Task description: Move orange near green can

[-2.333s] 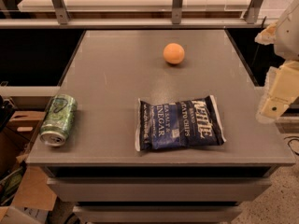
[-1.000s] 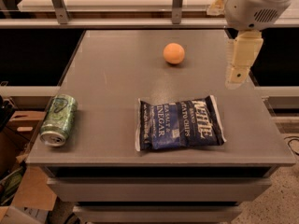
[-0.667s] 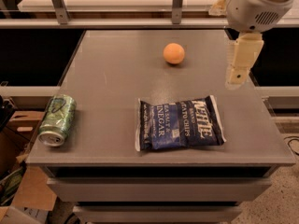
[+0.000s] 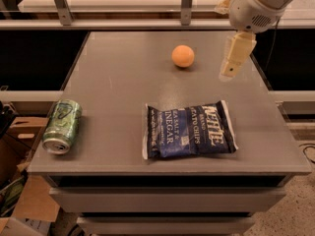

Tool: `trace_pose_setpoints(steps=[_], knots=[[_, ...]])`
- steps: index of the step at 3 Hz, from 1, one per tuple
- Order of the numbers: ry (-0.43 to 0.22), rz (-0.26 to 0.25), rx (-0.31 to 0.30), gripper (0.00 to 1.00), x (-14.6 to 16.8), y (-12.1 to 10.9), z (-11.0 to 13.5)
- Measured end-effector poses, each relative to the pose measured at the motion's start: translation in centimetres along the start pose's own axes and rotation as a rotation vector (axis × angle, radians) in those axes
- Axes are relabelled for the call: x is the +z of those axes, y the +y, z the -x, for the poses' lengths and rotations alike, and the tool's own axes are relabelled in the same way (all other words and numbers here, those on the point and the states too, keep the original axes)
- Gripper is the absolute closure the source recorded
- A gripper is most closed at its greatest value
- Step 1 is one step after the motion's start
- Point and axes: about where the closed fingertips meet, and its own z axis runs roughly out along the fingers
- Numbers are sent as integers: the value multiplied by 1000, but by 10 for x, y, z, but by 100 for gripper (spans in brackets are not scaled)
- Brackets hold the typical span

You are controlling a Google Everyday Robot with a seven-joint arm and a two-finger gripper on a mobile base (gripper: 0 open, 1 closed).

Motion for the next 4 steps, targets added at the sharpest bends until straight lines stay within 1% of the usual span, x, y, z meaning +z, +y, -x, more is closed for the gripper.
trace_pose_setpoints(steps=[1, 2, 3, 4], knots=[[-116, -23, 80, 0, 30, -38, -2], [-206, -38, 168, 0, 66, -66, 1], [-237, -30, 221, 0, 100, -82, 4], [-252, 0, 230, 0, 131, -92, 14]])
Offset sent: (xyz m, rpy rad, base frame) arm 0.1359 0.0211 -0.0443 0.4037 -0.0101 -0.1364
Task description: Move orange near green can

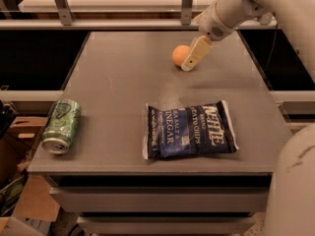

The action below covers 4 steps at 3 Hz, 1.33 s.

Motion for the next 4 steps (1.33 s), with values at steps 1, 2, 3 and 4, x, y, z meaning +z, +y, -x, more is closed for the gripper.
trace_pose_setpoints(steps=[1, 2, 3, 4], knots=[[3, 43, 1, 0, 27, -1, 2], [9, 71, 6, 18, 42, 1, -1], [23, 85, 12, 42, 46, 1, -6], [40, 84, 5, 64, 39, 1, -8]])
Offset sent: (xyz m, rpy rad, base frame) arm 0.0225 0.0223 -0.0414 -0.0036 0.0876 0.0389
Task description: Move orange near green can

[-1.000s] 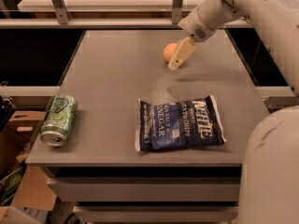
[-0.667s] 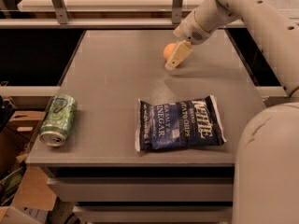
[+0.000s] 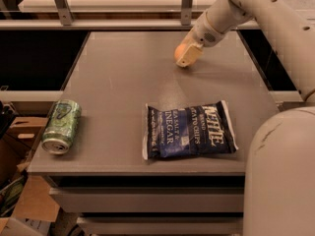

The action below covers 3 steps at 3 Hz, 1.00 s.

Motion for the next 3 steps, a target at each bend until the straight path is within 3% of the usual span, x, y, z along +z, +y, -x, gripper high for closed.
trace_pose_setpoints(steps=[1, 2, 3], knots=[[6, -2, -39, 88, -19, 4, 6], [-23, 49, -156, 100, -25, 16, 36], [-21, 65, -188, 100, -24, 19, 36]])
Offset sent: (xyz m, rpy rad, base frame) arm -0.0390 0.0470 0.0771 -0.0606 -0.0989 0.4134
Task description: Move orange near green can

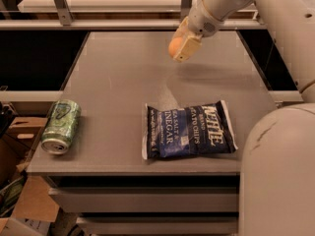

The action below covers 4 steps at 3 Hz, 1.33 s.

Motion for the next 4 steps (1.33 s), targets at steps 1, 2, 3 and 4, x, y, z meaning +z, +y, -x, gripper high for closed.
trace_pose_setpoints(steps=[1, 2, 3, 4], knots=[[0, 0, 2, 100, 1, 0, 0], [10, 62, -82, 100, 18, 10, 20], [-23, 228, -258, 100, 52, 54, 65], [-97, 384, -402, 100, 72, 104, 100]])
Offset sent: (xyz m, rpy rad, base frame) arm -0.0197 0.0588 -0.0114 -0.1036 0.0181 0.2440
